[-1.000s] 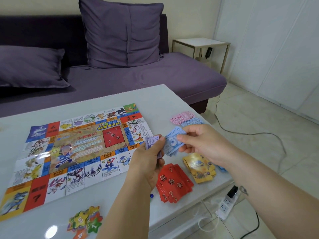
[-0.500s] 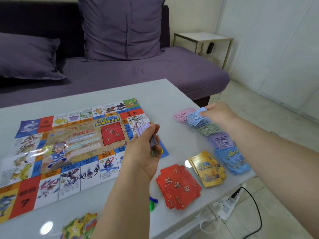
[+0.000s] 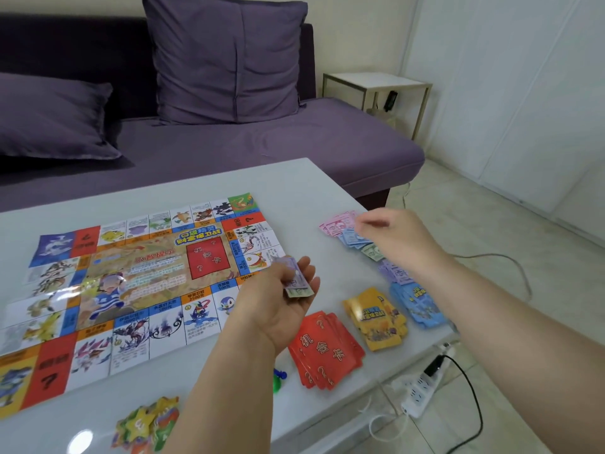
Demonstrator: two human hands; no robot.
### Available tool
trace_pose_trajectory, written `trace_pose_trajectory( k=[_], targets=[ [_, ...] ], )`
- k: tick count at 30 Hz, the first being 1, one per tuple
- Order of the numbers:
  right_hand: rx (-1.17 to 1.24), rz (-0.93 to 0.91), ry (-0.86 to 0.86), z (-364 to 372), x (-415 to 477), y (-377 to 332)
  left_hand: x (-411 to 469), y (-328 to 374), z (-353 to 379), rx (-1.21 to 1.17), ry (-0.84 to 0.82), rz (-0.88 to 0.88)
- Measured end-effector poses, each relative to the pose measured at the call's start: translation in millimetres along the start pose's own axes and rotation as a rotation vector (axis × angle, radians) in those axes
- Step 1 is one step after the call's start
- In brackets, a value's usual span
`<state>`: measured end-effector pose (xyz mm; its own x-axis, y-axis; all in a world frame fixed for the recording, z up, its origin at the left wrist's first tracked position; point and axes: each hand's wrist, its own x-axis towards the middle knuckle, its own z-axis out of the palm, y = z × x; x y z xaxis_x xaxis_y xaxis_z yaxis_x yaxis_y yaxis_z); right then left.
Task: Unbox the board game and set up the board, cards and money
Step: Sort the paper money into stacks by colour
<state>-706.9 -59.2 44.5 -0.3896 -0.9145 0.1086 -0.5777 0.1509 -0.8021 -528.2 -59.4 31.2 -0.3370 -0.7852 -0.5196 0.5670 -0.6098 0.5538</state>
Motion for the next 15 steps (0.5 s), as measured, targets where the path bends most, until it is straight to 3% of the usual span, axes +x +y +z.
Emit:
trace_pose_trajectory(
  k=[3,6,10,15],
  targets=[
    [0.110,0.026,-0.198,3,-42,-18,-7,-9,0,0.099,-0.074,0.011],
    [0.164,0.115,-0.291,5,-65,-22,-17,-15,-2,0.287,-0.172,0.026],
    [0.139,0.116,-0.271,9,-77,-17,-31,-18,-5,0.424,-0.293,0.009],
    [0.192,0.126,-0.263,7,-76,-14,-34,-18,-8,0.398,-0.279,-0.028]
  ],
)
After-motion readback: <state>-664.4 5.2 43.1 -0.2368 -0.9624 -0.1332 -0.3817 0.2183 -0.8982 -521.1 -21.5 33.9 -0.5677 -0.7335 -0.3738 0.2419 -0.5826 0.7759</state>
